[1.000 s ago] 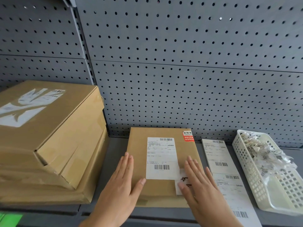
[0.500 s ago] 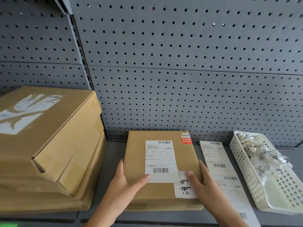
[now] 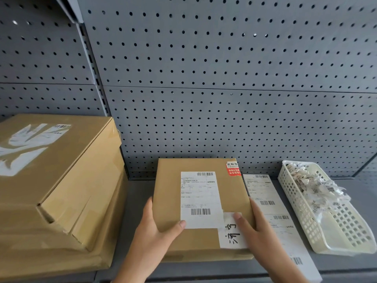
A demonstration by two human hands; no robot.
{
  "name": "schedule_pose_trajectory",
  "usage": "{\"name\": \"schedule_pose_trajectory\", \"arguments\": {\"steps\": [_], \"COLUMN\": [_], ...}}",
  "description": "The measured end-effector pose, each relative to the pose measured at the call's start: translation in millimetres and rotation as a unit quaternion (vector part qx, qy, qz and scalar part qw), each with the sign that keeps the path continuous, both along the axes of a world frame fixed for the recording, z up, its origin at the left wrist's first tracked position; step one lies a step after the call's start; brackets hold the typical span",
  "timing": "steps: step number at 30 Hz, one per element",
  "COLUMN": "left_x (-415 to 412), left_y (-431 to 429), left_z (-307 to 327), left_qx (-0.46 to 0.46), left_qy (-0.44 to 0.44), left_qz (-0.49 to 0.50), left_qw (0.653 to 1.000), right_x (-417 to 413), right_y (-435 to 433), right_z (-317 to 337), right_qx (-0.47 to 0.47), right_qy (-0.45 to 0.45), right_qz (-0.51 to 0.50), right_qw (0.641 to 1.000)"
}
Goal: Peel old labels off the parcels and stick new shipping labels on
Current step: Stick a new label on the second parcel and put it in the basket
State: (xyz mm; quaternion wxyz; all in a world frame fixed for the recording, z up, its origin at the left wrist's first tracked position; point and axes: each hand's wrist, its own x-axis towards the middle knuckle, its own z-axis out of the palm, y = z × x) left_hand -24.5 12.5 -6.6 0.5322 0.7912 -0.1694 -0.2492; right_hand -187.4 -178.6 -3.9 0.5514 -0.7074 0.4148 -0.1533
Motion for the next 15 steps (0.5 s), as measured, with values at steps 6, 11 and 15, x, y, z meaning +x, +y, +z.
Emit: {"name": "schedule_pose_trajectory", "arguments": {"steps": [6,11,15], "left_x": [-4.7,-14.8,-33.2], "left_y": [-5.7,-15.7,-27.6], "left_z": [30.1,50.5,61.7], "left_qx": [-0.039,-0.063,-0.083], "left_qy": [-0.046,-0.056,-0.063], "left_qz": [-0.025,-0.042,-0.067], "left_qw": [0.998,0.995,0.992], "right_x": [-16.9,-38.1,-64.7], "right_y": [5.6,7.8,5.7], "right_z": [24.2,40.6,51.6], "right_qx": [-0.04,-0.076,-0.084], "right_qy": [-0.044,-0.078,-0.098], "right_qz": [-0.052,-0.078,-0.107], "right_qw": [0.997,0.991,0.986]}}
